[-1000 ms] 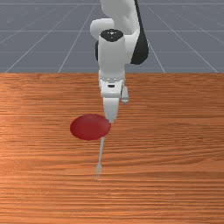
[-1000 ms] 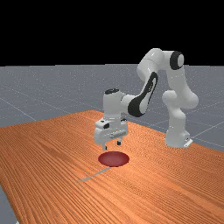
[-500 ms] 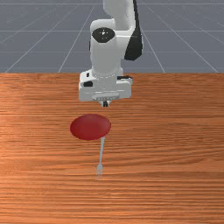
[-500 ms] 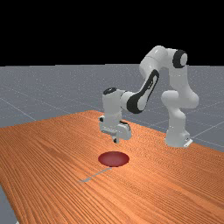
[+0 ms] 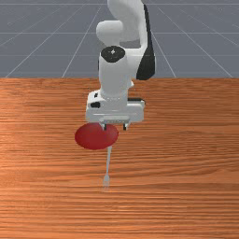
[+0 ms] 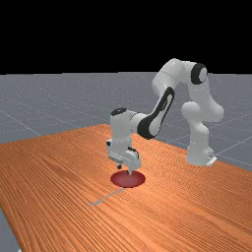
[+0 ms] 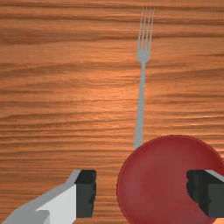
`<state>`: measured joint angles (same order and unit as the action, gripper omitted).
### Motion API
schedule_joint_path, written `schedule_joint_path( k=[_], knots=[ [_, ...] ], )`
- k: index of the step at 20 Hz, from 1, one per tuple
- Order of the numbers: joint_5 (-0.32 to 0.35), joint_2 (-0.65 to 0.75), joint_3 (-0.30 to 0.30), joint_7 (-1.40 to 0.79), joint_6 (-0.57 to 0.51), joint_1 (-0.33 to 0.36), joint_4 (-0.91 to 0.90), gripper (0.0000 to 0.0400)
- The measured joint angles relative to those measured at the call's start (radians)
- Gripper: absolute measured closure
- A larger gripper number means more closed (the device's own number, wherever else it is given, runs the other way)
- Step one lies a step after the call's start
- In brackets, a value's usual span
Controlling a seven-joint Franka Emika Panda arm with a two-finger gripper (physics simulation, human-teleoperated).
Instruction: Put the fork on the plate
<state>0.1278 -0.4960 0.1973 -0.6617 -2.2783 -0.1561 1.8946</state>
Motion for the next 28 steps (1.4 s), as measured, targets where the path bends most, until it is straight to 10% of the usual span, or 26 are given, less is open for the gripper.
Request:
schedule_joint_path(
  k=[10, 13, 18, 24, 28],
  knots=[
    [0.042, -0.418, -0.037, -0.011, -0.044, 0.051, -0.483, 0.0096],
    [0.045, -0.479, -0.043, -0.014, -0.047, 0.059, -0.550, 0.0022],
    [0.043, -0.601, -0.047, -0.021, 0.009, 0.072, -0.710, 0.0006],
    [0.045, -0.613, -0.048, -0.027, 0.023, 0.068, -0.734, 0.0081],
    [0.050, -0.599, -0.039, -0.060, 0.056, 0.069, -0.731, 0.0299]
  ],
)
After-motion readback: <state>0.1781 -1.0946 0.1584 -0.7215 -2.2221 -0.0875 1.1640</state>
